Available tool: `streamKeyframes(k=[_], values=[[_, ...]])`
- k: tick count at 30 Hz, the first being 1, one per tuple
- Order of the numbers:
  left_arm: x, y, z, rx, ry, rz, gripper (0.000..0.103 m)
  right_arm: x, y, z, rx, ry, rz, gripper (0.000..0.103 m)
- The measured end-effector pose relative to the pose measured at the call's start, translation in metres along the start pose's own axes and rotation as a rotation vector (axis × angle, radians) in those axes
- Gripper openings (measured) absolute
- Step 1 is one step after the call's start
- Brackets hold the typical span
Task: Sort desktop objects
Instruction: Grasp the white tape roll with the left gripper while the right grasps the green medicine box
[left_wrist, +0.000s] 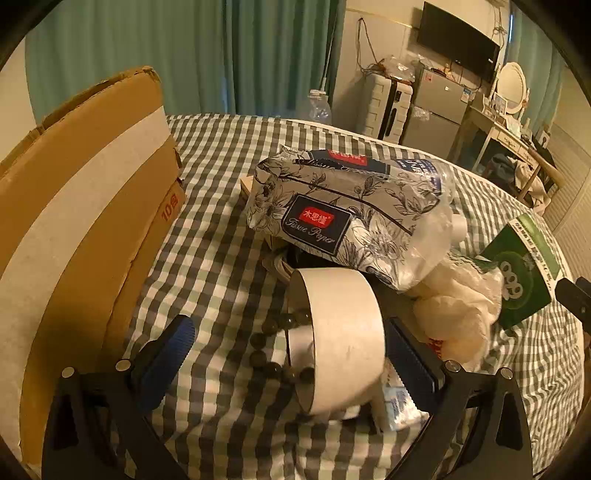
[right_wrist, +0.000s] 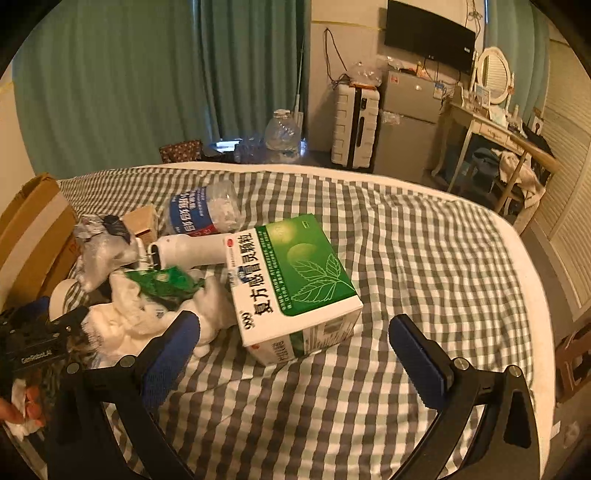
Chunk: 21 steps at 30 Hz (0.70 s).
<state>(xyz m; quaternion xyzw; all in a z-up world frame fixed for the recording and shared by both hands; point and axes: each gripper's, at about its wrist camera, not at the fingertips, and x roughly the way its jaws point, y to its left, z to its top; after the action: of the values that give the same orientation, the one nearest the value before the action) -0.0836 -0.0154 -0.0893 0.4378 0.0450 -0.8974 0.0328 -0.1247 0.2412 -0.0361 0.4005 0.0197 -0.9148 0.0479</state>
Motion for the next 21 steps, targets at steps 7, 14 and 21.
streamKeyframes(k=[7,14,21], values=[[0.018,0.009,-0.001,-0.008,0.056,-0.004,0.073,0.025,-0.009,-0.001,0.003,0.026,-0.004,0.103],[0.018,0.007,-0.003,0.036,0.043,-0.056,0.033,0.04,-0.006,-0.003,0.013,0.068,0.022,0.09],[0.008,0.015,0.003,0.015,0.039,-0.08,0.018,0.026,0.007,-0.015,0.009,0.07,0.001,0.083]])
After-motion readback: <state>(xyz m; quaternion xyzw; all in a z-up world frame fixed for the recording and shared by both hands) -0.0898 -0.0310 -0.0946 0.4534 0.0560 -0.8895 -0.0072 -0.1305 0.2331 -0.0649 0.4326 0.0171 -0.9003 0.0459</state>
